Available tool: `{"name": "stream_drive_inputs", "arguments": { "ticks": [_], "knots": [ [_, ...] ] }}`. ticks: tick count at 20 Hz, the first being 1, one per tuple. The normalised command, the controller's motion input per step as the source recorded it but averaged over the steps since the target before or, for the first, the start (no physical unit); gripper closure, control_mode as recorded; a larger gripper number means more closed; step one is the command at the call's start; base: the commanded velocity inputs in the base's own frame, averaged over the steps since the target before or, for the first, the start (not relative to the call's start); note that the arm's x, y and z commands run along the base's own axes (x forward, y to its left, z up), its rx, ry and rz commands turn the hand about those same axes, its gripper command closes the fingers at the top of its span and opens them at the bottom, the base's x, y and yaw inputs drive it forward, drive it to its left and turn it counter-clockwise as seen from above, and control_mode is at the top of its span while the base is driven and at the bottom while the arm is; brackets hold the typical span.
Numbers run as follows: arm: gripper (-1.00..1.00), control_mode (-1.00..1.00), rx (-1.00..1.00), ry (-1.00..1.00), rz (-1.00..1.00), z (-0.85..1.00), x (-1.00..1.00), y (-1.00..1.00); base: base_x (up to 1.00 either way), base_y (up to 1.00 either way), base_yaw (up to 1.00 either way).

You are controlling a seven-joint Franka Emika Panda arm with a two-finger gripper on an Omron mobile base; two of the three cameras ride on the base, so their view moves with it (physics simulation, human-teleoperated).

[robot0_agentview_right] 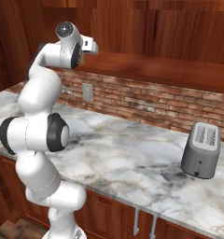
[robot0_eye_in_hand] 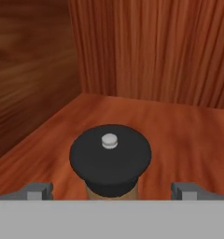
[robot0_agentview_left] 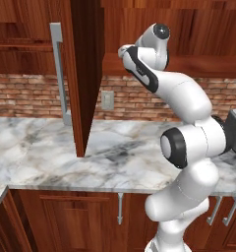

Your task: Take 2 condiments from the cabinet and move them on the counter near the stove.Make sure the condiments are lined up with each other, next to each other.

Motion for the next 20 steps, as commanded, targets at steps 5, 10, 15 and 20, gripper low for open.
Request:
{"name": "stream_drive_inputs", "arguments": {
  "ticks": [5,10,15,20],
  "knots": [
    [-1.0,-1.0,0.0,0.0,0.0,0.0,0.01,0.0,0.0,0.0,0.0],
    [1.0,-1.0,0.0,0.0,0.0,0.0,0.0,0.0,0.0,0.0,0.0],
    [1.0,-1.0,0.0,0.0,0.0,0.0,0.0,0.0,0.0,0.0,0.0],
    [1.0,-1.0,0.0,-0.01,0.0,0.0,-0.08,0.0,0.0,0.0,0.0]
  ]
}}
